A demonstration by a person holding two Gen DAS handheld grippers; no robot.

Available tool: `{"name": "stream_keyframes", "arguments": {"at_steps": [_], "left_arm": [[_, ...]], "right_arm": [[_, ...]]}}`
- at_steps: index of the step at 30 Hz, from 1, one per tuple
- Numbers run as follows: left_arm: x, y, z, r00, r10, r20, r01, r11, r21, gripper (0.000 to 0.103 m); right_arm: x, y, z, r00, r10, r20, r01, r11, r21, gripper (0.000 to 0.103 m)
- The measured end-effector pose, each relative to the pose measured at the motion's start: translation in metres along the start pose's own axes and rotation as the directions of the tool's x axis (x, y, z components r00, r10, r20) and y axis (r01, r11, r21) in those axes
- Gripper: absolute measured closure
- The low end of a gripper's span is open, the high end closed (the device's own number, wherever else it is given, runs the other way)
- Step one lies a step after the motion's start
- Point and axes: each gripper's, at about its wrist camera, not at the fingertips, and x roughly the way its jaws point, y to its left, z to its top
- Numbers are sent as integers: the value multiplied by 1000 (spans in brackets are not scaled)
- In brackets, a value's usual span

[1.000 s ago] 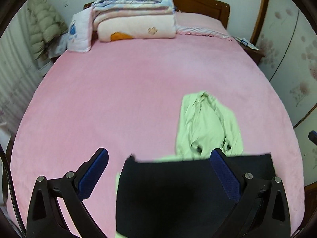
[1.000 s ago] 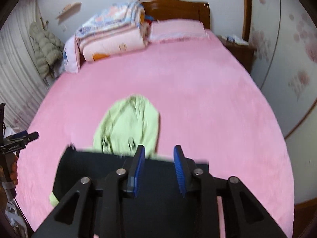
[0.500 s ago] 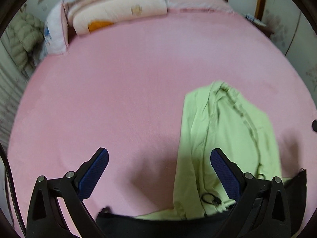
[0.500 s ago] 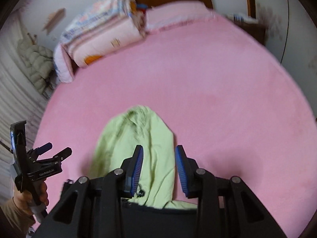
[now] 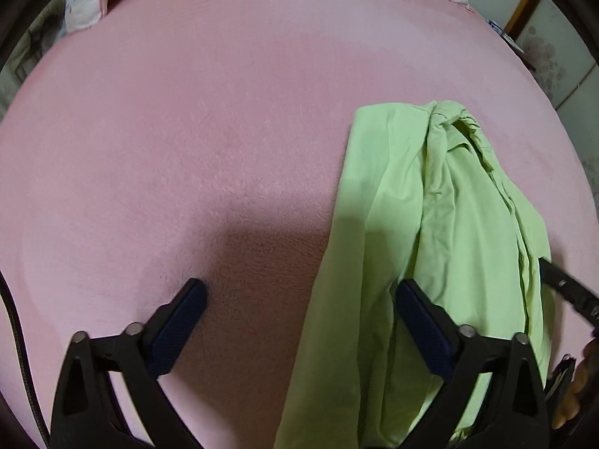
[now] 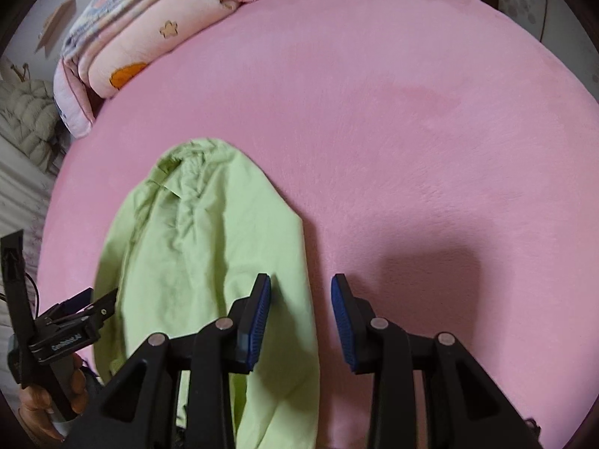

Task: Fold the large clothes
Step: 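Grasp the green hood with both grippers and fold it over the black hem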

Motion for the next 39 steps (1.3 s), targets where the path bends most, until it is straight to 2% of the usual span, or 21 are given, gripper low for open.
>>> {"name": "stream_keyframes", "arguments": {"at_steps": [2,3,4,5,6,9,11,13,14,18,19,21,23,27,29,32,35,38,39], "left_arm": [[3,2,0,1000,-23,-1,23,1000,-18,20],[2,2,-1,999,-37,12,37,999,-22,37],[0,0,-1,998,-63,17,63,998,-14,62],[-2,-2,-1,995,-95,17,95,995,-3,80],[-5,-4,-2,993,-115,17,115,993,-2,98],[-27,-11,-8,988,-109,108,108,994,17,99],[-49,-11,-16,974,-127,188,124,992,24,99],[-77,-6,-30,944,-167,286,165,986,33,99],[-94,0,-41,922,-195,335,192,981,44,99],[-140,24,-84,859,-275,431,269,960,76,99],[-150,32,-101,844,-293,449,286,954,85,99],[-161,45,-132,836,-309,453,294,950,104,98],[-165,56,-161,843,-308,441,283,951,124,97],[-147,70,-218,897,-259,357,215,964,160,91],[-129,81,-243,937,-202,285,172,977,130,91],[-110,99,-270,970,-148,194,140,989,53,91],[-112,115,-280,974,-152,169,155,988,-2,90],[-123,116,-284,973,-185,135,191,981,-28,69],[-128,118,-284,970,-207,131,214,976,-45,59]], "right_arm": [[6,1,-3,1000,15,9,-15,1000,-12,70],[7,2,-4,1000,24,13,-24,1000,-15,73],[7,4,-5,999,44,13,-44,999,-28,90],[5,7,-6,999,49,18,-48,998,-47,100],[1,10,-6,998,42,36,-39,997,-63,100],[-27,20,-10,987,79,141,-65,993,-102,102],[-57,31,-20,966,114,232,-77,983,-164,102],[-85,41,-32,941,138,310,-67,971,-230,102],[-105,45,-44,919,159,360,-63,962,-265,102],[-157,44,-89,859,226,459,-69,940,-334,102],[-166,41,-102,852,236,467,-71,937,-343,102],[-178,33,-126,847,236,476,-62,934,-352,101],[-183,26,-155,855,221,470,-41,931,-363,101],[-169,14,-205,903,171,393,-27,938,-345,99],[-154,7,-231,938,107,331,10,943,-333,96],[-140,-2,-259,969,28,247,54,945,-321,95],[-137,-6,-269,983,21,185,32,961,-276,95],[-146,-11,-269,990,11,140,21,973,-231,94],[-151,-8,-270,992,15,128,14,976,-219,92]]}}
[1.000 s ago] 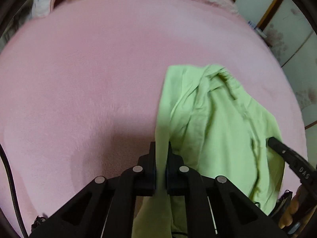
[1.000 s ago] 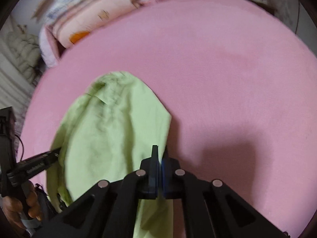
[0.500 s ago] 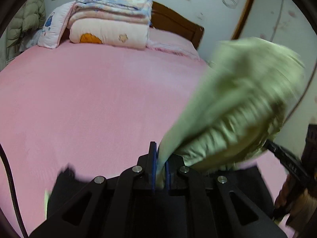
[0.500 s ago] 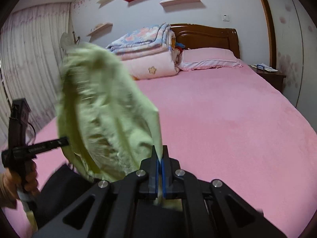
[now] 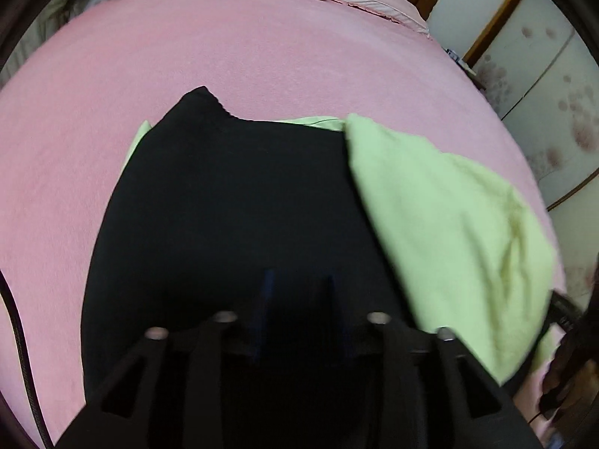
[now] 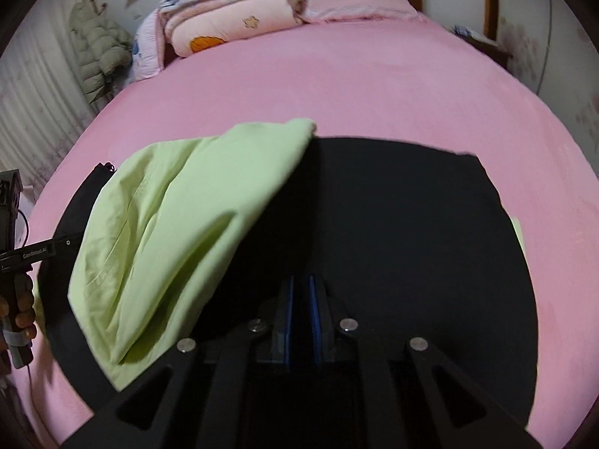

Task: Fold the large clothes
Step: 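Grasp the green hood with both grippers and fold it over the black hem, then release the hood and press the folded bundle flat with both grippers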

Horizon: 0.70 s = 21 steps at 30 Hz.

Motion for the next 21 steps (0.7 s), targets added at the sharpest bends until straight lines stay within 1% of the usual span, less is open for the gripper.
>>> {"name": "stream_keyframes", "arguments": {"at_steps": [1,2,5,7,9,11,12,14,16,17,18,19,20,21], "left_arm": [[-6,-4,1,1000,-27,2,27,999,-19,52],[-14,-7,3,998,-57,10,57,998,-37,51],[-30,-19,3,993,-116,21,118,991,-60,44],[-36,-28,1,989,-147,25,149,986,-80,34],[-32,-36,-3,987,-162,2,161,982,-93,34],[-20,-41,-12,989,-144,-42,139,985,-103,34],[-14,-49,-9,988,-139,-60,133,985,-107,34],[-2,-54,-15,984,-149,-101,136,982,-132,34],[9,-54,-24,978,-169,-124,146,974,-172,34],[12,-54,-26,978,-172,-115,149,972,-184,35],[10,-55,-30,979,-173,-105,151,970,-190,44],[12,-56,-34,977,-189,-100,167,965,-201,70],[14,-57,-34,968,-224,-112,196,956,-219,85],[16,-56,-33,968,-220,-117,191,956,-222,94]], "right_arm": [[-6,1,1,1000,11,-8,-11,1000,18,87],[-13,1,1,1000,31,-5,-30,999,40,80],[-33,0,9,995,93,28,-96,991,98,72],[-43,8,14,992,121,48,-125,986,109,70],[-49,12,14,988,146,57,-151,983,106,65],[-48,20,15,986,157,49,-161,982,101,64],[-45,21,15,988,150,42,-153,983,98,64],[-35,26,12,994,113,4,-113,989,99,64],[-24,22,7,992,119,-28,-115,986,122,64],[-18,19,3,991,132,-34,-127,982,138,64],[-14,17,-1,989,143,-40,-136,979,150,64],[-9,16,-5,986,161,-45,-151,975,165,69],[-6,15,-7,982,184,-49,-173,970,170,88],[-3,16,-10,978,201,-53,-189,967,174,97]]}}
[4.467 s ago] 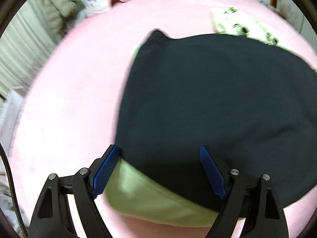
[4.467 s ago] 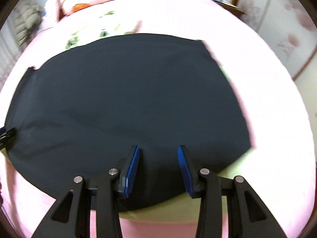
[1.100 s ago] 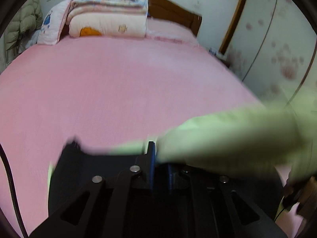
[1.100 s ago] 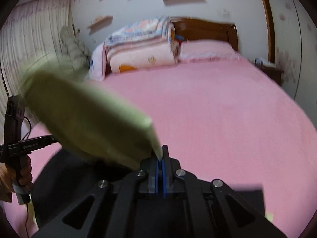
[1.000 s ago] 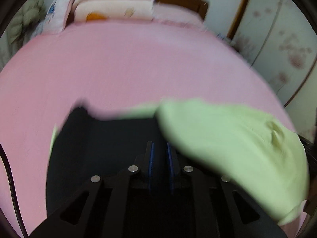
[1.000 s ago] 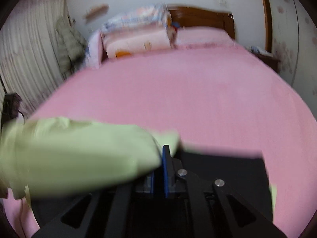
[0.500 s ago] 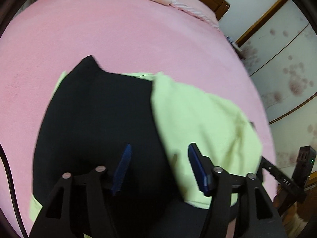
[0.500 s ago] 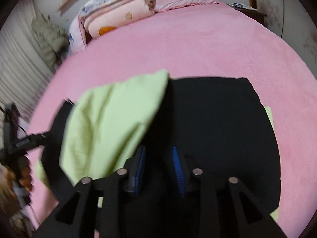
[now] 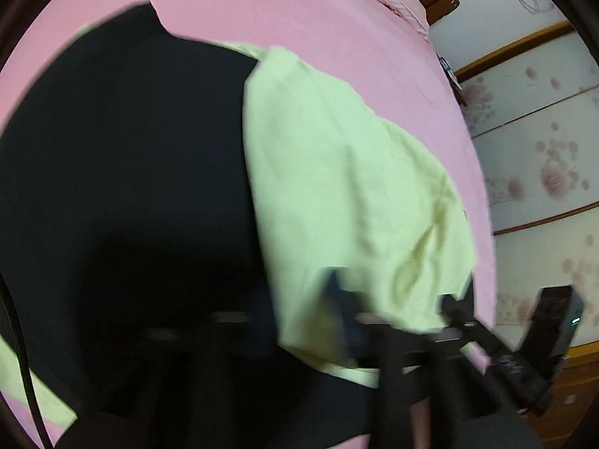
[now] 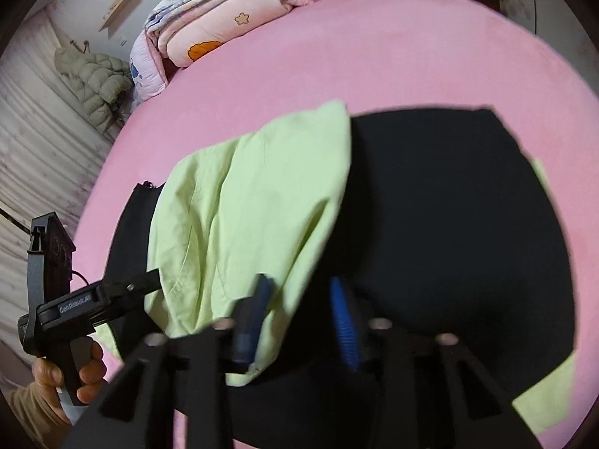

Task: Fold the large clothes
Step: 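Release the hood and press the folded bundle flat with both grippers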

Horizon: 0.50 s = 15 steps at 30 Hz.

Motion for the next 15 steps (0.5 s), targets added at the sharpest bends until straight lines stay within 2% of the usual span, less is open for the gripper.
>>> {"name": "stream_keyframes", "arguments": {"at_steps": [4,6,10,12,15], "left_arm": [[-15,-20,-2,990,108,92,-118,987,109,99],[-23,-21,-5,980,156,121,-173,975,141,99],[-6,0,-14,970,232,72,-241,961,139,99],[-4,4,-17,965,251,82,-262,951,167,98],[-11,-5,-16,957,272,99,-286,939,190,92]], "right_arm": [[-7,2,-11,999,15,29,-17,998,66,100],[-5,-1,-22,1000,19,14,-21,993,120,101],[20,-12,-54,999,-5,-51,15,981,192,102],[25,-10,-62,999,-31,-36,37,983,179,102],[20,9,-57,993,-111,-31,113,991,76,100]]}}
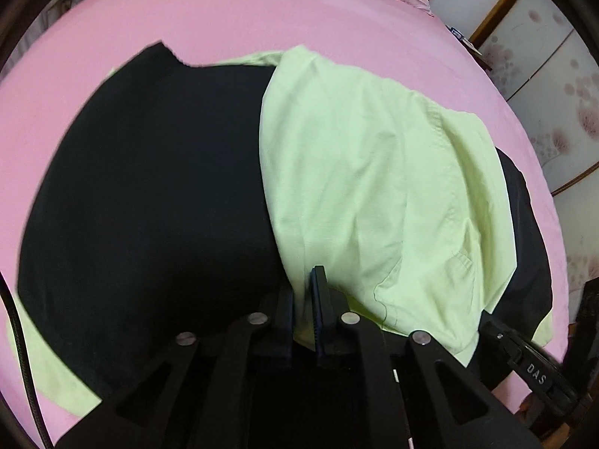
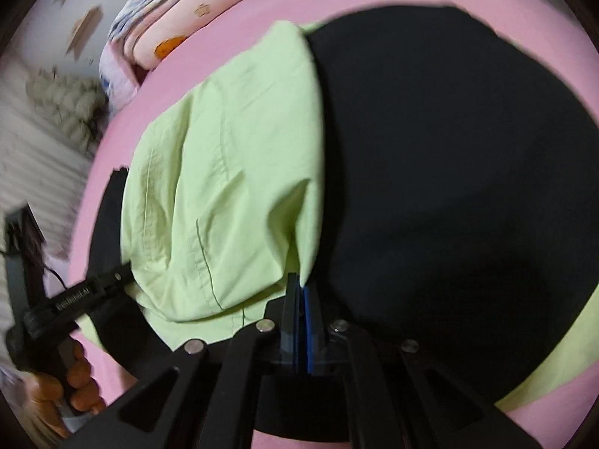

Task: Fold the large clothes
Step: 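Release the hood and press the folded bundle flat with both grippers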

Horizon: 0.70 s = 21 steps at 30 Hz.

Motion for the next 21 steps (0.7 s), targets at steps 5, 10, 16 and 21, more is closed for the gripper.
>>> {"name": "stream_keyframes", "arguments": {"at_steps": [5,10,16,21], "left_arm": [[-24,6,7,1000,11,-6,-12,999,-48,50],[-66,-3,17,990,35,134,-32,999,-18,44],[-48,-42,46,985,-7,171,3,1000,27,44],[-6,-52,52,991,69,117,-74,996,44,44]], "right_arm": [[-33,23,12,992,-120,46,125,982,-139,90],[-67,41,29,979,-113,168,144,973,-183,83],[-45,63,55,967,-108,230,163,957,-240,83],[-5,56,65,960,-189,206,236,943,-236,83]]}}
